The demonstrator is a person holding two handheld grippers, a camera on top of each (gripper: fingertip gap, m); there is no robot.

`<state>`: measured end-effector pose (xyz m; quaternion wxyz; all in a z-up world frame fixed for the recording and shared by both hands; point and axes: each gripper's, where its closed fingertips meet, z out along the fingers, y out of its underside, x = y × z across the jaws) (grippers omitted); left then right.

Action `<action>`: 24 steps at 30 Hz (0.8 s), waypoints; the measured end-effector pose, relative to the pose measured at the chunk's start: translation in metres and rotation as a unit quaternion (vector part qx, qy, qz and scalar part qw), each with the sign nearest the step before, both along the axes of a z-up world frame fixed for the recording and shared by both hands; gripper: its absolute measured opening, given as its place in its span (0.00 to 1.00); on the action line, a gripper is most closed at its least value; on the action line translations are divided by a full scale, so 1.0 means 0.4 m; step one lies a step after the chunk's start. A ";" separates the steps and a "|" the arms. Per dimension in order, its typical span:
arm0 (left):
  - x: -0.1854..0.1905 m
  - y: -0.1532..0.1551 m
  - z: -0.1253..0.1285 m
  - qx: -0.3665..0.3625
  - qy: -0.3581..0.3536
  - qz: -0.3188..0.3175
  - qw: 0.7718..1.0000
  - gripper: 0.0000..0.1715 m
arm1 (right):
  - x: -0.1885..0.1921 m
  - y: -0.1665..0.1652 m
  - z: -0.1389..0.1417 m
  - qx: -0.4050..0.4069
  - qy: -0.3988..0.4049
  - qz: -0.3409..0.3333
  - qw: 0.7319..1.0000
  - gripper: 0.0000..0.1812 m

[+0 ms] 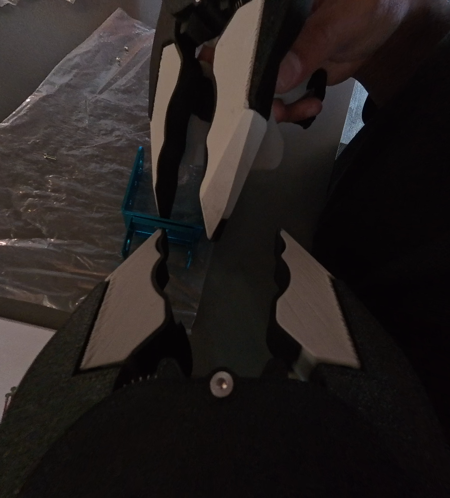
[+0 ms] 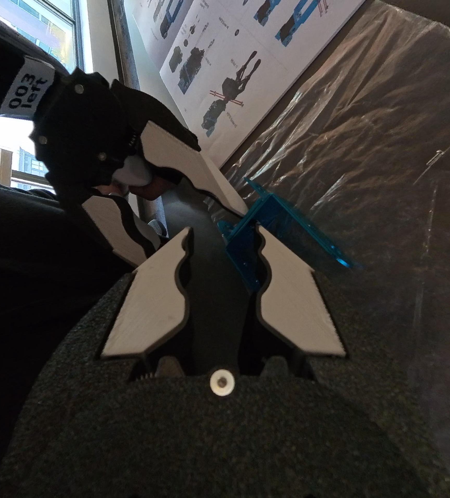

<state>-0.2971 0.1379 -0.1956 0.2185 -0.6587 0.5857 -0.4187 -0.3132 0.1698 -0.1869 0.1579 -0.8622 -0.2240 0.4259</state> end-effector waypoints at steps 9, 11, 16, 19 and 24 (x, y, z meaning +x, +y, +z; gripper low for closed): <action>0.000 0.000 0.000 -0.002 0.000 -0.001 1.000 0.46 | 0.003 0.008 0.006 0.007 0.000 -0.002 1.000 0.25; 0.000 -0.001 0.000 -0.001 0.000 -0.002 1.000 0.46 | 0.001 0.008 0.004 0.008 -0.002 0.000 1.000 0.25; 0.000 0.000 0.001 -0.002 -0.002 0.000 1.000 0.46 | 0.005 0.010 0.004 0.011 -0.011 0.001 1.000 0.24; -0.001 0.002 0.001 -0.001 -0.001 0.003 1.000 0.46 | 0.026 0.015 0.018 0.034 -0.020 0.002 0.999 0.23; -0.024 -0.001 0.002 -0.001 0.002 0.011 1.000 0.46 | 0.124 0.033 0.148 0.137 0.036 0.012 0.990 0.19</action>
